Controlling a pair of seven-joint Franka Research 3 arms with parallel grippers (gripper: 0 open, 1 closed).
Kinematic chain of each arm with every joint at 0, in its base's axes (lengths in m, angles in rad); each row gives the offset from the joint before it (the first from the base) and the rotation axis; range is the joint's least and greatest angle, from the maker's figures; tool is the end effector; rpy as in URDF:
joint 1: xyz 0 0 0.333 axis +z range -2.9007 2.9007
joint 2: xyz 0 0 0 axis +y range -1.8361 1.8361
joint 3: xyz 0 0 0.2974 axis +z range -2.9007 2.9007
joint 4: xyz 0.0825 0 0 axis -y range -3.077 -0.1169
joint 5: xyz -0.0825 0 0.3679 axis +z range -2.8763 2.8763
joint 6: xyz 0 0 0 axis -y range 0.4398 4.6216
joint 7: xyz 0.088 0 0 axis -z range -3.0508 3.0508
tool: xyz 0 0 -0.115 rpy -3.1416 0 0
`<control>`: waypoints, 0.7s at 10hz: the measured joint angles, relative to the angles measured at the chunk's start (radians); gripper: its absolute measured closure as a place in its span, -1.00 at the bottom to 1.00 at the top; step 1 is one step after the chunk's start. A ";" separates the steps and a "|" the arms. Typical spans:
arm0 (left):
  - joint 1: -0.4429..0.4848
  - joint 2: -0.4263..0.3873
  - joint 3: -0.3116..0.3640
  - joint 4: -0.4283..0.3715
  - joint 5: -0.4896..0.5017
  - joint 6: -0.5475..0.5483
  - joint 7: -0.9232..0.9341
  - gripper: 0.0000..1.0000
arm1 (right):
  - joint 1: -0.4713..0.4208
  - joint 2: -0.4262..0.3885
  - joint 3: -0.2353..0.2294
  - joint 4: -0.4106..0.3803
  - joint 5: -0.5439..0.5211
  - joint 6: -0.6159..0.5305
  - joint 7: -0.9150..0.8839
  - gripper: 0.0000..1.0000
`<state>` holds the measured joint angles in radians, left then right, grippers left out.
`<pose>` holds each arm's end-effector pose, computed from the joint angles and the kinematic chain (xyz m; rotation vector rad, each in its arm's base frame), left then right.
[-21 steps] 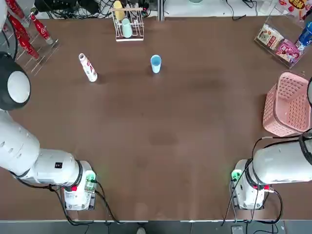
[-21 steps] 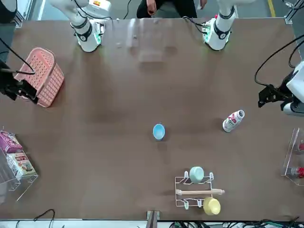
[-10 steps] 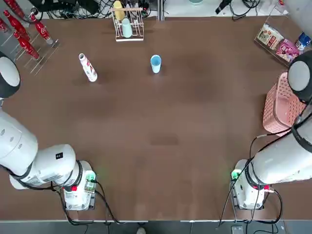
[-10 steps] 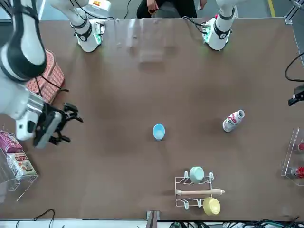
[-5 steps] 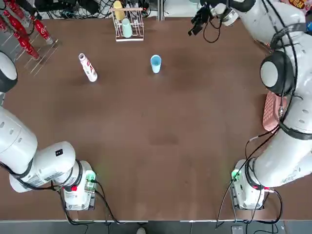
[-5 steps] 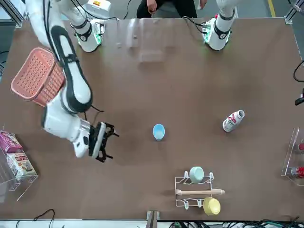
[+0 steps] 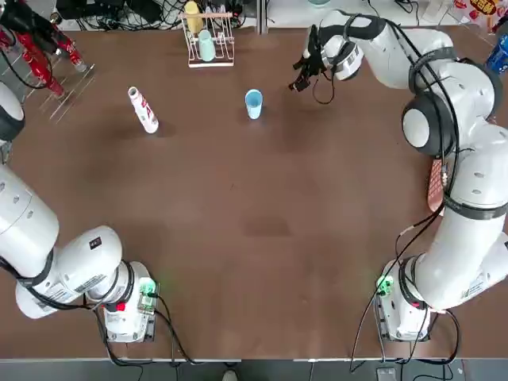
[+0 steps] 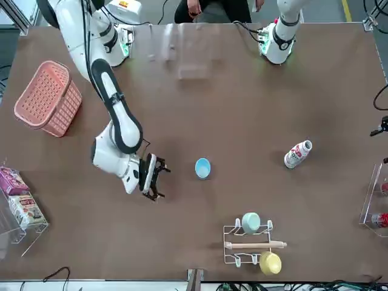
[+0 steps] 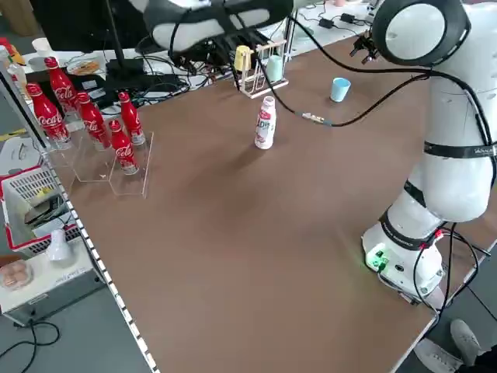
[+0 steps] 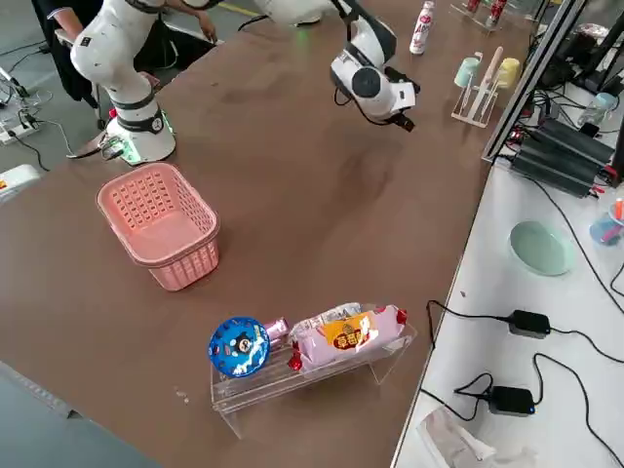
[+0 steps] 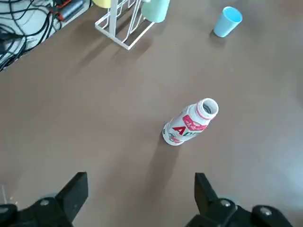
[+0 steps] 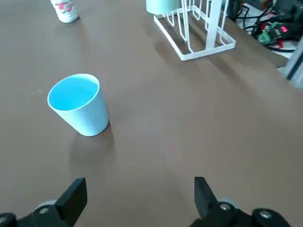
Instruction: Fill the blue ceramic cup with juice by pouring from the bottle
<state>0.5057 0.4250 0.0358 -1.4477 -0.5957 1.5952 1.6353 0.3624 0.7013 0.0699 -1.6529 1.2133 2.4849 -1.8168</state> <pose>0.5761 0.2688 0.4224 2.2758 -1.2354 0.5146 0.6162 0.2790 0.2045 -1.9939 -1.4540 -0.7771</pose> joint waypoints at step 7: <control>0.045 0.197 -0.007 -0.066 -0.199 -0.083 0.403 -0.97 | 0.084 0.086 0.015 -0.001 0.268 0.012 -0.190 -1.00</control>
<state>0.5512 0.6220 0.0290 -1.5141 -0.7942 1.5119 2.0388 0.4464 0.7875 0.0849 -1.6538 1.4811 2.4972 -2.0073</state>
